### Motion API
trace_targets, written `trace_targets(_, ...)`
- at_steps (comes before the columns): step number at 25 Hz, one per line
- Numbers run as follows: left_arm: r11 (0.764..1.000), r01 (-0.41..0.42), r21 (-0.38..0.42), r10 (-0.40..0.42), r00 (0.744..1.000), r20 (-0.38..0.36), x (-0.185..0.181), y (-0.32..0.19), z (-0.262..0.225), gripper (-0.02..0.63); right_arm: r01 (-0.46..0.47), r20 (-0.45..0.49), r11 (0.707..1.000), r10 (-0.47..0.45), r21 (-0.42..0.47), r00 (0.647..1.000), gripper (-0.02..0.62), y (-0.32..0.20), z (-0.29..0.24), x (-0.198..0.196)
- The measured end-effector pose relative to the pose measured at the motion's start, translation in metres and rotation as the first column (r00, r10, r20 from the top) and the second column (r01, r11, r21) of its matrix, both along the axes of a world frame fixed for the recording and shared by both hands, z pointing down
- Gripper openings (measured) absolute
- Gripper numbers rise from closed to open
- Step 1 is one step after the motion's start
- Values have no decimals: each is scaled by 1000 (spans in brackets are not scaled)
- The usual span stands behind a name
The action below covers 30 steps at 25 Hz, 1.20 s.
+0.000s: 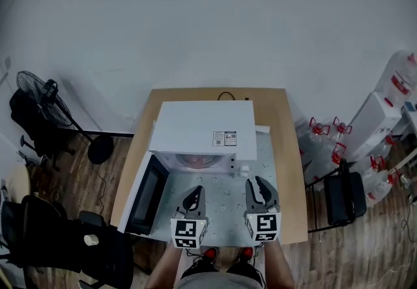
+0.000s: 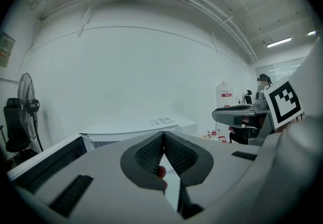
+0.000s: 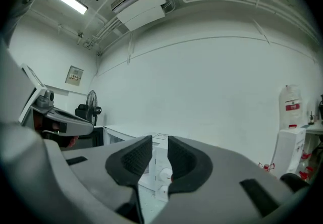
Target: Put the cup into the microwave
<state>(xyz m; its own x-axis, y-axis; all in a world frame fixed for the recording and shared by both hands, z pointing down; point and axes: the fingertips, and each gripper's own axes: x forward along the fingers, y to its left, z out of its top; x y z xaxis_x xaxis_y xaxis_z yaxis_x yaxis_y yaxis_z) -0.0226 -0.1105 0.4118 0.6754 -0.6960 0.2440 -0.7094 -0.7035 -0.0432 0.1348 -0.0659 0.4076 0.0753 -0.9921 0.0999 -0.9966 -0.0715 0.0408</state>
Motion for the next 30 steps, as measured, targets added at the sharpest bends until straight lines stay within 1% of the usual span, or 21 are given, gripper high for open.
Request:
trace_targets(5,999,-50,14,49,999,4,11,10,-6,23,-63,-5,998,63,8,998,72,27,-6,13)
trace_targets(13,995,-95,22,95,995,-5,17,21,-11,23,-115,-14,993,115,0,993,29,55,-5,15)
trace_targets(19,995,-95,13,95,995,-2,13,23,-7,23,-127,-8,992,127,-10,992,18,62,2,11)
trace_targets(30,996,-93,13,93,996,-5,12,21,-7,23,-114,-19,993,113,-12,993,18,58,1,7)
